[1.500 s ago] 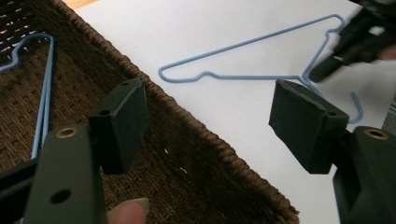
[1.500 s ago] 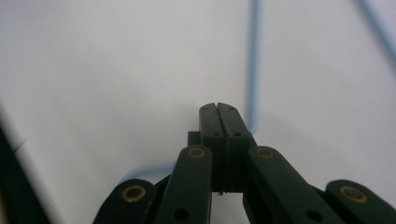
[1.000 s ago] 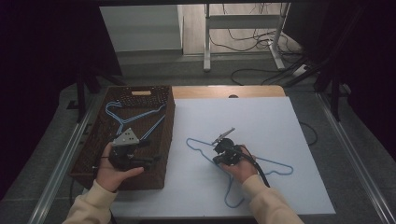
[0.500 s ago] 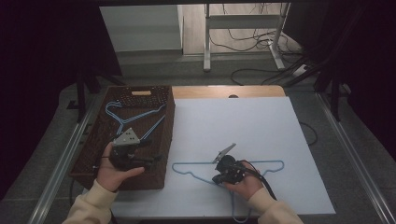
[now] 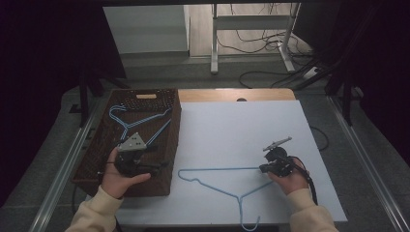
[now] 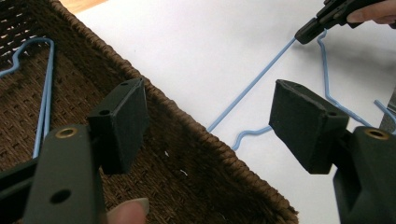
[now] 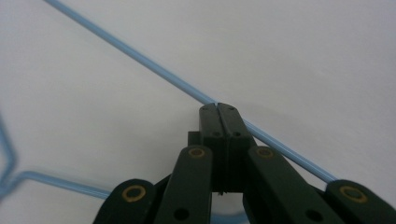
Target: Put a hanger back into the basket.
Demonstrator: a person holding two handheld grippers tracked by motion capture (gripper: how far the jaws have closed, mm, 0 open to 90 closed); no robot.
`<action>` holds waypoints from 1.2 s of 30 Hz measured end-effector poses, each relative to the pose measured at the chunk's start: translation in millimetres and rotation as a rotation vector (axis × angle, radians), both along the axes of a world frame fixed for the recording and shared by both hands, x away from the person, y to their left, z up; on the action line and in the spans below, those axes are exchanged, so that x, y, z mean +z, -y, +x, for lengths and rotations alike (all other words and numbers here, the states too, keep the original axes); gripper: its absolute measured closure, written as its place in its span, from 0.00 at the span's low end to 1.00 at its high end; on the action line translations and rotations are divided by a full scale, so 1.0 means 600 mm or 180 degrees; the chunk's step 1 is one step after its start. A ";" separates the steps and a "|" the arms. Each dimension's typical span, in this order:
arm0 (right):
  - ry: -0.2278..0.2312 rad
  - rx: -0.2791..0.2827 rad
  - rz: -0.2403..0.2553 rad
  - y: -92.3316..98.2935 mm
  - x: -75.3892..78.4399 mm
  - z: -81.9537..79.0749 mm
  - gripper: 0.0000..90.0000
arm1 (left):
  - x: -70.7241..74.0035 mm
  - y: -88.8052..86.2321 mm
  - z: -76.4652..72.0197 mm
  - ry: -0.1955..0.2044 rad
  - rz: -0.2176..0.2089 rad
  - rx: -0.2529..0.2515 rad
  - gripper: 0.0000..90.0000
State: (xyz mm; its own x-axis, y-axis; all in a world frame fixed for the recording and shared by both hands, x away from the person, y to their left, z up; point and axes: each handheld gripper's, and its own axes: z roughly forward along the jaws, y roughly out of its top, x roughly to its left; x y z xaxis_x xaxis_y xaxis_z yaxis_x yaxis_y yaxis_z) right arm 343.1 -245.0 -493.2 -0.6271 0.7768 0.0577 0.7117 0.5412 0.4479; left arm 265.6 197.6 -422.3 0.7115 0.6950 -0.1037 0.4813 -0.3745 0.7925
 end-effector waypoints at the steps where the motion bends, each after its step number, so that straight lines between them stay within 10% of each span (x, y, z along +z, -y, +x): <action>1: -0.0009 -0.0032 -0.0024 0.006 -0.002 0.003 1.00 | 0.000 0.000 0.000 0.0000 0.0000 0.0000 0.31; 20: 0.0115 -0.0228 -0.0255 0.031 -0.006 0.026 1.00 | -0.002 0.002 0.000 -0.0011 0.0011 -0.0007 0.31; 36: 0.0294 -0.0336 -0.0042 0.035 -0.013 0.096 1.00 | -0.005 0.010 0.000 -0.0017 0.0044 -0.0024 0.31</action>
State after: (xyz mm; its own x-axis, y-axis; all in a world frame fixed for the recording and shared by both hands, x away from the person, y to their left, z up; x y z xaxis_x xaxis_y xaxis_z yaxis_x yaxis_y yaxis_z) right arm 400.8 -265.9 -500.7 -0.5440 0.8391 -0.0071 0.7211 0.4718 0.5074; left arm 265.7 191.5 -425.1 0.7162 0.6910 -0.0978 0.4826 -0.3892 0.7846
